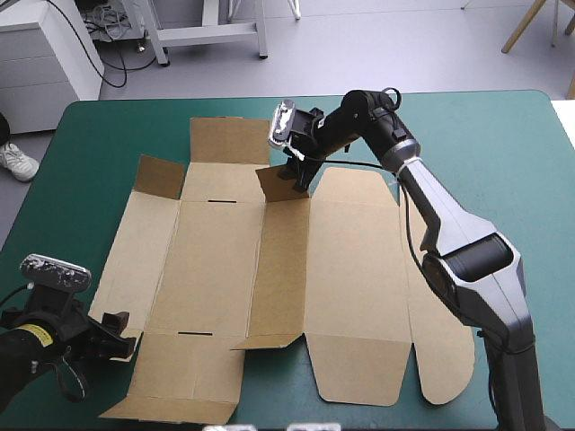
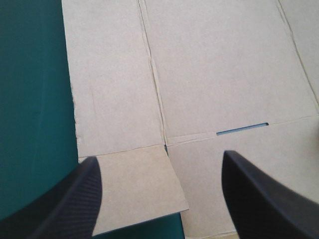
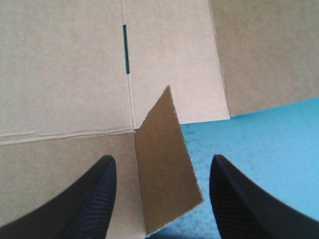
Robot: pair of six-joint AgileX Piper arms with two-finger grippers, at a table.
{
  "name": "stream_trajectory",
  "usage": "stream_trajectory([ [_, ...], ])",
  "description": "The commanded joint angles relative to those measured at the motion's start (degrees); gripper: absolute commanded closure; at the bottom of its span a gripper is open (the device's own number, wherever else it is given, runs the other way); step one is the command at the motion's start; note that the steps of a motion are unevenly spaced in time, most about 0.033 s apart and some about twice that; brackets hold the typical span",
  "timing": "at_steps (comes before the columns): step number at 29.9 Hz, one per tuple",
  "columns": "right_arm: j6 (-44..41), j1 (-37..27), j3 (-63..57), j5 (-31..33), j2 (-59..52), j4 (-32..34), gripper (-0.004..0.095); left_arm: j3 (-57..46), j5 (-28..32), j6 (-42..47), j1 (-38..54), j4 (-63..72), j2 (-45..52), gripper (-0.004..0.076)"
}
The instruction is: Fold the box
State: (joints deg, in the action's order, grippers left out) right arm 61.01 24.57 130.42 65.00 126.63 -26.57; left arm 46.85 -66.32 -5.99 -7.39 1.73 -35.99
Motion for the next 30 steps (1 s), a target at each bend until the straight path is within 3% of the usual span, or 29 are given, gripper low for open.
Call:
stream_trajectory([
  [1, -10.9, -0.6, 5.2, 2.8, -5.9, 2.6, 0.0386, 1.9, 1.4, 1.5, -0.5, 0.5, -0.5, 0.0238],
  [7, -28.2, -3.8, 6.7, 4.0, -11.4, 3.3, 0.0385, 6.2, -0.7, 1.6, -0.5, 0.3, -3.1, 0.0234],
  [11, -37.8, -7.1, 5.8, 4.0, -16.9, 3.4, 0.0386, 11.9, -5.9, 0.7, -0.5, 0.5, -8.9, 0.0227],
  [16, -38.9, -11.3, -1.5, 4.0, -26.1, 3.8, 0.0384, 18.1, -6.2, -1.5, -0.3, -0.9, -14.8, 0.0216],
  [26, -39.1, -22.6, -30.3, 2.3, -49.8, 6.6, 0.0384, 21.6, -6.0, 1.8, -0.1, -8.8, -22.8, 0.0216],
  [30, -39.3, -25.8, -36.9, 1.8, -54.9, 6.4, 0.0384, 21.6, -6.3, 1.7, 5.9, -10.0, -24.6, 0.0216],
])
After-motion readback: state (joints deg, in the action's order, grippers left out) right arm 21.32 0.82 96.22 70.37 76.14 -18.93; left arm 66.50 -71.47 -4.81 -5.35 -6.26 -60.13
